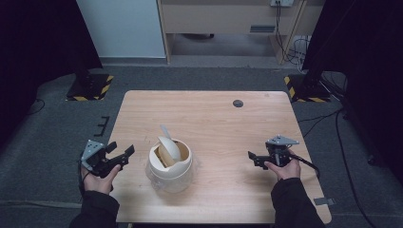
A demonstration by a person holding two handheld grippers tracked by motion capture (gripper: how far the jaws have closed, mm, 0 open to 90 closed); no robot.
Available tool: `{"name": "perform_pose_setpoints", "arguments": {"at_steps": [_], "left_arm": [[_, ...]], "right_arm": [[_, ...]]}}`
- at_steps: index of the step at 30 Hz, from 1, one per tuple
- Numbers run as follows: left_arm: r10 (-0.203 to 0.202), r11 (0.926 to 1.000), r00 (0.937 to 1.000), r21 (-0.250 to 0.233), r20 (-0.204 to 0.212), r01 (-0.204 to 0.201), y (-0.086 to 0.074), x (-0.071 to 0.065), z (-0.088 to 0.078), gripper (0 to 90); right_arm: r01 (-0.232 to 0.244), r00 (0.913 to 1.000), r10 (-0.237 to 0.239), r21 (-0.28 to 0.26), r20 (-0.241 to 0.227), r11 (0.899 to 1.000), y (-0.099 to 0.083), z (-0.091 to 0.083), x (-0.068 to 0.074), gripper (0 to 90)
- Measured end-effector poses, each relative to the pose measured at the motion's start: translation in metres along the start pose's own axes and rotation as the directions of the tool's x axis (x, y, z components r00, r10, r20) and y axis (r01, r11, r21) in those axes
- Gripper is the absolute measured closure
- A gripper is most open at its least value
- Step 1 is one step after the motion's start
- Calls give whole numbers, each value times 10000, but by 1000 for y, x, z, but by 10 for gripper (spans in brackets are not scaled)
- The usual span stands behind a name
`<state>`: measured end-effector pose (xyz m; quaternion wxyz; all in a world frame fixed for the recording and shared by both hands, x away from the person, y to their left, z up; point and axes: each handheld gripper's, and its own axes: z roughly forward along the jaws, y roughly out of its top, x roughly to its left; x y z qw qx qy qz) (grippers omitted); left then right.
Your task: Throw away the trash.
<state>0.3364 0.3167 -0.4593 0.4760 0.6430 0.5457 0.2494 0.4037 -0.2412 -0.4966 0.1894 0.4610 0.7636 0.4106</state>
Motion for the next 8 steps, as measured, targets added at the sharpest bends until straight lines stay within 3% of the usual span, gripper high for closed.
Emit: {"name": "perform_pose_setpoints", "arguments": {"at_steps": [2, 3, 6, 7, 8], "left_arm": [[304, 9970, 9993, 723, -231, -287, -12, 5, 10, 199], [509, 9920, 9983, 1170, -294, -471, -18, 7, 15, 200], [723, 9791, 9971, 1922, -248, -663, -28, 9, 25, 200], [723, 9791, 9971, 1922, -248, -663, -28, 9, 25, 200], [875, 9729, 9958, 2172, -276, -794, -31, 9, 28, 198]], "right_arm": [[-5, 9998, 1, 213, 204, 9998, -2, 1, -2, 105], [-16, 9995, 7, 313, 302, 9995, -3, 2, -4, 104], [-186, 9981, 150, 587, 604, 9981, -7, 2, -8, 98], [-186, 9981, 150, 587, 604, 9981, -7, 2, -8, 98], [-300, 9966, 238, 779, 784, 9965, -9, 3, -11, 97]]}}
